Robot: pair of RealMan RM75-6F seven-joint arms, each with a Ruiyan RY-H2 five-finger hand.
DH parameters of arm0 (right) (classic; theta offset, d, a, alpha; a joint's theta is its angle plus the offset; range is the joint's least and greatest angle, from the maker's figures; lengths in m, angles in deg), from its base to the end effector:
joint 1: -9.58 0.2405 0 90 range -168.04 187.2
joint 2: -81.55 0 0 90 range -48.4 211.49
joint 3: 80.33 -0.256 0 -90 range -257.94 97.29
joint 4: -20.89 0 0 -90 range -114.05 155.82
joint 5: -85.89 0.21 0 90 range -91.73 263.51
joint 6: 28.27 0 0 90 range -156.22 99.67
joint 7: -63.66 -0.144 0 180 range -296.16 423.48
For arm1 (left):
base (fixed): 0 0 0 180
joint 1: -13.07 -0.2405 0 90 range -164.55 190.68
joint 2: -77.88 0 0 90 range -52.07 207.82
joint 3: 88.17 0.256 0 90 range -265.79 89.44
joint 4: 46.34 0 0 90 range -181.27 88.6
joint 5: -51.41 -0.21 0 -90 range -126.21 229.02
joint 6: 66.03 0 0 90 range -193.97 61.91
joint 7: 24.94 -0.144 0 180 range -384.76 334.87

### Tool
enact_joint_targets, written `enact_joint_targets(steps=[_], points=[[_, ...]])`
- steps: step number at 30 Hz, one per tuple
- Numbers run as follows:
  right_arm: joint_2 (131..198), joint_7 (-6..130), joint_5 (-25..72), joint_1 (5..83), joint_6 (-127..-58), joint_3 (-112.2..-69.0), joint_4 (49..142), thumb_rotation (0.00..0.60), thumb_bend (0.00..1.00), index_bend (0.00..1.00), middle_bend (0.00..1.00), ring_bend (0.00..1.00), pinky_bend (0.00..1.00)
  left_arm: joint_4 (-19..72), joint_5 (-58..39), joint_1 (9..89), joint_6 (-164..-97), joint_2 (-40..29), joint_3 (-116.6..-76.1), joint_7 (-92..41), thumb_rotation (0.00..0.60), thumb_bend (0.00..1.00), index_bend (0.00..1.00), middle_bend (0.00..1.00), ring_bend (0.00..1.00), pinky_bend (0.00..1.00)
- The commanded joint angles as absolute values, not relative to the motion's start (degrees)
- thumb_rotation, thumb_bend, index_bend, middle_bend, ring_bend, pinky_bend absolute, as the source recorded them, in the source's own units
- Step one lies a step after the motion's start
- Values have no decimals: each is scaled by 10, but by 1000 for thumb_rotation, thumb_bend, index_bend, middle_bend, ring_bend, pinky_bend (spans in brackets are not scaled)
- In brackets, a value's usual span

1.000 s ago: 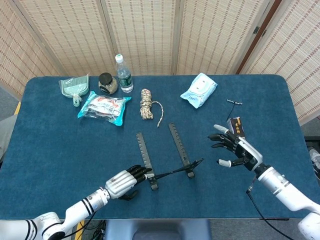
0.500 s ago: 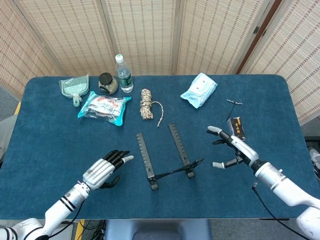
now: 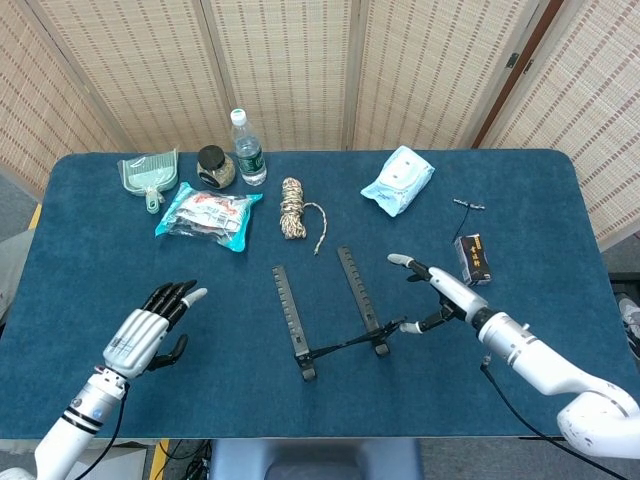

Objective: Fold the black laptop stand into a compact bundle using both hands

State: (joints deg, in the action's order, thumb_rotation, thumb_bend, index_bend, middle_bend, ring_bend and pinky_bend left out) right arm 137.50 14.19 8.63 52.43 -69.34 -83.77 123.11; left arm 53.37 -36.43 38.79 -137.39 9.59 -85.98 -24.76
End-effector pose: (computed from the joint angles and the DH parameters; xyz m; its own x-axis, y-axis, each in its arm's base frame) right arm -0.1785 -0.3171 0.1009 -0.2533 -0.6379 0.7272 -0.9508 0.0254 -0.3089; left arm -0.2135 0.2433 0.0812 0.3137 0.2425 0.9180 0.9002 -0.3834 -0.2063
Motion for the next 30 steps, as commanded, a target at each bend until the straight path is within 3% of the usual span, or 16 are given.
enact_joint_targets(steps=[1, 8, 14, 20, 30], points=[[1397, 174, 118, 539, -672, -855, 1230, 600, 58, 0, 78, 16, 154, 539, -368, 382, -1379, 104, -858, -252, 600, 549, 71, 0, 0, 0], [1459, 250, 217, 550, -687, -886, 1199, 600, 59, 0, 78, 15, 132, 543, -369, 370, -1386, 117, -859, -256, 600, 549, 72, 0, 0, 0], [1538, 386, 271, 529, -827, -908, 1175, 600, 59, 0, 8, 0, 52, 541, -370, 373, -1374, 128, -864, -264, 600, 549, 72, 0, 0, 0], [1570, 458, 178, 496, -945, -906, 1157, 600, 59, 0, 0, 0, 29, 532, -359, 385, -1349, 130, -876, -267, 600, 550, 72, 0, 0, 0], [1512, 550, 60, 474, -957, -860, 1167, 600, 59, 0, 0, 0, 17, 506, -335, 409, -1307, 110, -896, -273, 600, 549, 72, 0, 0, 0]])
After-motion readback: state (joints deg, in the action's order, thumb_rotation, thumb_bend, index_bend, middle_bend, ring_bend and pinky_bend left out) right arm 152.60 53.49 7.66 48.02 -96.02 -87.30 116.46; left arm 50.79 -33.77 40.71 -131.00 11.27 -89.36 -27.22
